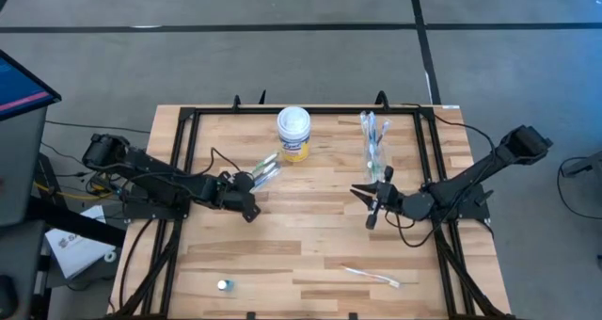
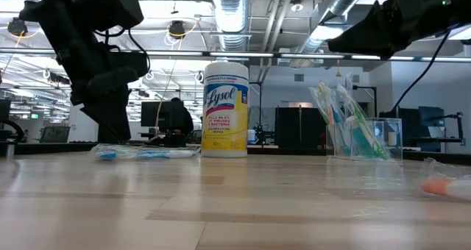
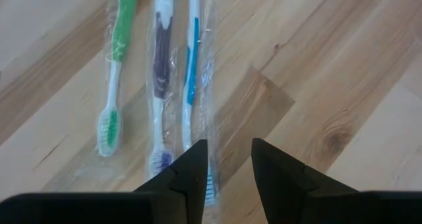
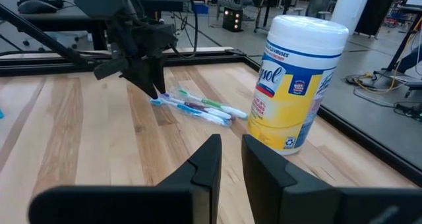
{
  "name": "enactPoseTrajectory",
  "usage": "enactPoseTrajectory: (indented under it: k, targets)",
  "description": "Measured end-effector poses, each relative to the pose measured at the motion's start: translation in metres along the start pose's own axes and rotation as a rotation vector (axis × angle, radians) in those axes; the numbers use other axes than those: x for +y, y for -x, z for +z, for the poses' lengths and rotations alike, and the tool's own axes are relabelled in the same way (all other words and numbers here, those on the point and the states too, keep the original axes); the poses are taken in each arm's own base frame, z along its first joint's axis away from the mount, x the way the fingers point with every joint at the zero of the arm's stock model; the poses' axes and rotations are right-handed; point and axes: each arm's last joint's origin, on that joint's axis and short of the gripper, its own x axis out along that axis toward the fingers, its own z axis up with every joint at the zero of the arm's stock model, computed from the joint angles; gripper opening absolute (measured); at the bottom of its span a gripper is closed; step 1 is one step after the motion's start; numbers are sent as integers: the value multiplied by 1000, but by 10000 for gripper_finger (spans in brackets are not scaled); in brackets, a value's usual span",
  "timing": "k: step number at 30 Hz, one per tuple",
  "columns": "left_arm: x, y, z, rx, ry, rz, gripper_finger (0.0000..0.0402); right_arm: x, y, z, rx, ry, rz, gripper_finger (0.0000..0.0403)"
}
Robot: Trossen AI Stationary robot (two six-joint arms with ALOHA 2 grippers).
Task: Pick & Place toothbrushing station
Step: Put the blue toothbrush into the transparent organizer
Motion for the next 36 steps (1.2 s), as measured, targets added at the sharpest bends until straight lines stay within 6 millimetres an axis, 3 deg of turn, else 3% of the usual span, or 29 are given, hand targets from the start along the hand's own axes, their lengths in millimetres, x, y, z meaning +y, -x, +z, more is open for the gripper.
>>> enactPoseTrajectory:
  k: [15,36]
  targets:
    - [-2,-12,-5,19,-29,55,108,0,0,-1,6,7,-1,51]
    - [-1,-14,-4,23,-5,59,108,0,0,-1,8,7,-1,51]
